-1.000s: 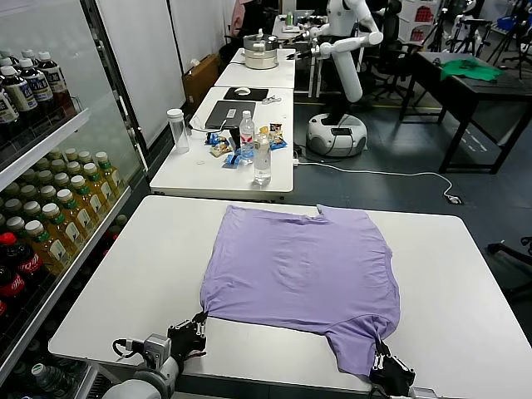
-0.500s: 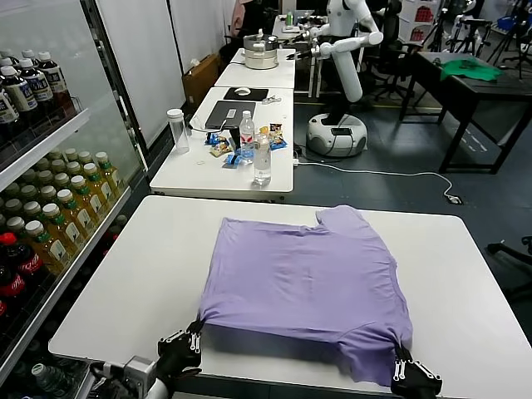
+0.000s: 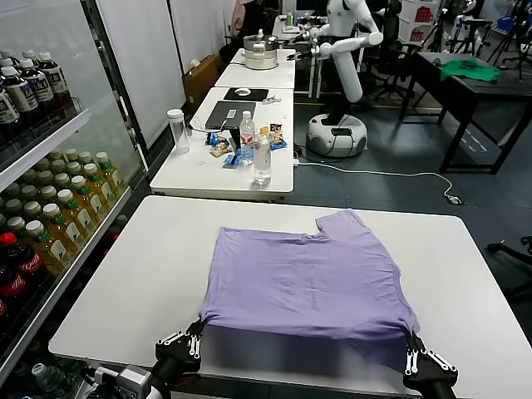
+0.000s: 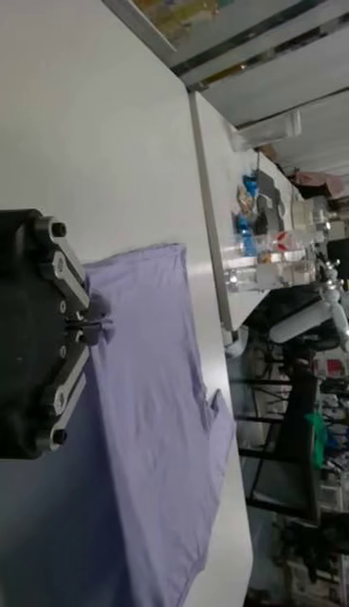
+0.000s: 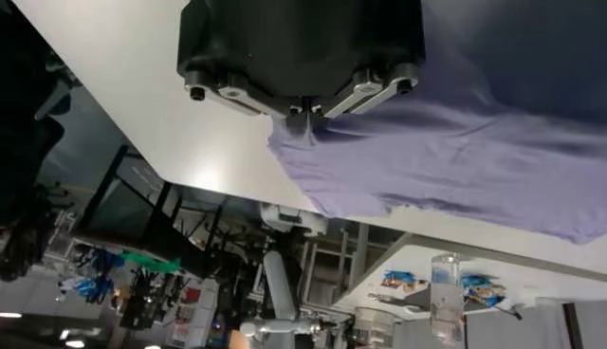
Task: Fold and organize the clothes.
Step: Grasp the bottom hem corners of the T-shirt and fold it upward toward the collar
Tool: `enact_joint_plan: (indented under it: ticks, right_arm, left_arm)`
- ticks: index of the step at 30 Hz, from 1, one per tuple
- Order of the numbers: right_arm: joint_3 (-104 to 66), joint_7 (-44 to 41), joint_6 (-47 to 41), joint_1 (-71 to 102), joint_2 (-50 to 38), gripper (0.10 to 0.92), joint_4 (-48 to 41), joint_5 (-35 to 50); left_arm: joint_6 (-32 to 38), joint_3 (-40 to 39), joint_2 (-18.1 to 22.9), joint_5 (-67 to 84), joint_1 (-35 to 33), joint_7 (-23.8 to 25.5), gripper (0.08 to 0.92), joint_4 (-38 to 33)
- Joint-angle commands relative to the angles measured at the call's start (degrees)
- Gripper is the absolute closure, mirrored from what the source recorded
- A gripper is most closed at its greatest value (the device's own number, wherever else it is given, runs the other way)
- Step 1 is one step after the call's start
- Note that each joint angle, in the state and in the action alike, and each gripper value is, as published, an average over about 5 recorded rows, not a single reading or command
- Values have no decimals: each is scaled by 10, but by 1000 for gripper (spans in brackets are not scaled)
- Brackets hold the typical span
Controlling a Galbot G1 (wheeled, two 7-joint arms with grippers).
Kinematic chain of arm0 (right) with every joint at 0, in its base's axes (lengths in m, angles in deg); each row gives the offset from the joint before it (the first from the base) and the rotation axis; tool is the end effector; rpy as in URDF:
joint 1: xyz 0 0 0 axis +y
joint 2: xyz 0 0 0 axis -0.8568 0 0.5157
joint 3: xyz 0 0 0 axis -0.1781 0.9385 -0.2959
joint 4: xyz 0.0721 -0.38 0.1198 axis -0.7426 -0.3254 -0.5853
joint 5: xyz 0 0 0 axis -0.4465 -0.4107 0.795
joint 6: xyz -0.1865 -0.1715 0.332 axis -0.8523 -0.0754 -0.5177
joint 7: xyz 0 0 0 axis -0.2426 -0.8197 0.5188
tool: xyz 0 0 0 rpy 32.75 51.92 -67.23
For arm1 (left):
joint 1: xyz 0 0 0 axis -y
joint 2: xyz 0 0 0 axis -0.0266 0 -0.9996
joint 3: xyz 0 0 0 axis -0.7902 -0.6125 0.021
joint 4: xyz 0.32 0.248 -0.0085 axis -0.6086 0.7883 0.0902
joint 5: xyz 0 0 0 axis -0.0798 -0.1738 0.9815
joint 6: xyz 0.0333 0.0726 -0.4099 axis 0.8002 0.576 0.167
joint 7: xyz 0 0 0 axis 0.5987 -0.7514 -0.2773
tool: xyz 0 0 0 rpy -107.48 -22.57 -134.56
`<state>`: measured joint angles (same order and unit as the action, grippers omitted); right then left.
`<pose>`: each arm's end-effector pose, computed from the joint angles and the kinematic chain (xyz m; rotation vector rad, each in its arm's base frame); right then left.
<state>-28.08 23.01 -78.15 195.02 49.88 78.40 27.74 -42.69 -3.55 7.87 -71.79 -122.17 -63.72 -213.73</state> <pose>0.1390 -0.0770 -0.2670 -0.0418 -2.8134 0.2753 0.1801 0.0205 -0.2601 -0.4141 -2.6531 -0.2411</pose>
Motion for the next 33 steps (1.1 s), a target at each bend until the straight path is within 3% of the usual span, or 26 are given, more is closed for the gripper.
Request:
enact_joint_plan:
  ticks: [1,9,24,28,33]
  right_arm:
    - [2,3,-35,-141,-48,908,-77,31]
    - [35,5,-73,-237,-78,908,-146,36]
    - [94,-7,-116,-344,-94,905,-252,16]
    - [107,-13,-133,-358,-84,834,-271,-4]
    - [103,-18,-107,-348,-73,705,-271,-18]
  left_arm:
    - [-4,-30,-24,23,157,5,903,111]
    - [-8,-85,-30,22,243,5,903,181]
    - [-15,-135,-21,-12,306,2,901,252]
    - [-15,-135,-16,-19,305,-2,863,250]
    - [-15,-125,-9,-19,282,-5,726,229]
